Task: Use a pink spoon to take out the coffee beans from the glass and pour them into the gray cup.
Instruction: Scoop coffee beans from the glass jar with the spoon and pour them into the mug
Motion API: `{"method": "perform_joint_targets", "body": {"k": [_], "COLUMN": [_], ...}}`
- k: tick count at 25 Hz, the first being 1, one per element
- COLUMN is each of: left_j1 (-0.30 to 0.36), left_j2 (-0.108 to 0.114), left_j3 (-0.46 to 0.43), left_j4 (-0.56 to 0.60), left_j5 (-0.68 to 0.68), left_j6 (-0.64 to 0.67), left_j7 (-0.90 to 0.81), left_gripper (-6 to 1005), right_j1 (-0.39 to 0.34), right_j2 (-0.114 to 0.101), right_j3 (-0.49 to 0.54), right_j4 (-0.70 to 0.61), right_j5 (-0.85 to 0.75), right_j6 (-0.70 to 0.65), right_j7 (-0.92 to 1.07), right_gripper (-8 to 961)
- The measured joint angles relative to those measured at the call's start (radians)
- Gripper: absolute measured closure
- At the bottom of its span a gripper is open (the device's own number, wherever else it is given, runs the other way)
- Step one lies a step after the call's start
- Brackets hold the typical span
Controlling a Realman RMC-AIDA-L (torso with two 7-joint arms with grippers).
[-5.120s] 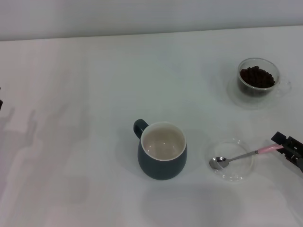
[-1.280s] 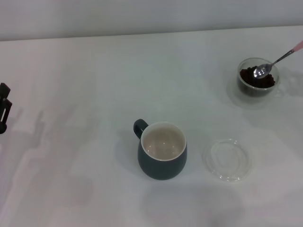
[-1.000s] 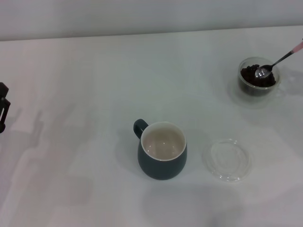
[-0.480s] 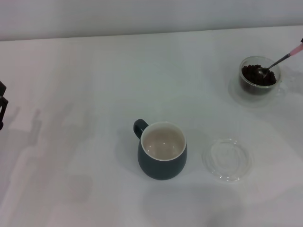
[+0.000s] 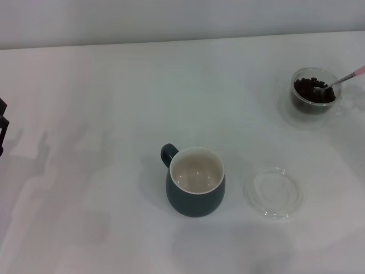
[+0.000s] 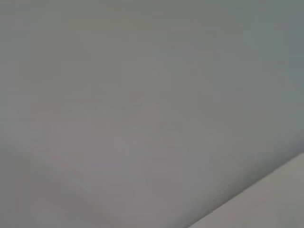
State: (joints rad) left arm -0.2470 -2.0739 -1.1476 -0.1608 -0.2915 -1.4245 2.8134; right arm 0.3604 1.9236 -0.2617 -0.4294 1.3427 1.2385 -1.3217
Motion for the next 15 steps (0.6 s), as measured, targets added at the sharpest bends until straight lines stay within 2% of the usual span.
{"method": "perform_joint_targets", "body": {"k": [12, 15], "left_j1": [0.005, 0.008], "left_j2": [-0.001, -0.002], "left_j3": [0.002, 0.003], "left_j4": [0.000, 0.000], "left_j5": [0.007, 0.007], "left_j6": [0.000, -0.001], "left_j7": [0.000, 0.000], "left_gripper": [480, 480], "right_j1": [-0.008, -0.009], "right_j2": [0.000, -0.010], "right_j3": [0.011, 0.033], "right_j4": [0.028, 0.058], "right_j5": [0.040, 0.047], "right_j6": [-0.035, -0.035], "right_j7": [0.118, 0.125], "right_gripper": [800, 800]}}
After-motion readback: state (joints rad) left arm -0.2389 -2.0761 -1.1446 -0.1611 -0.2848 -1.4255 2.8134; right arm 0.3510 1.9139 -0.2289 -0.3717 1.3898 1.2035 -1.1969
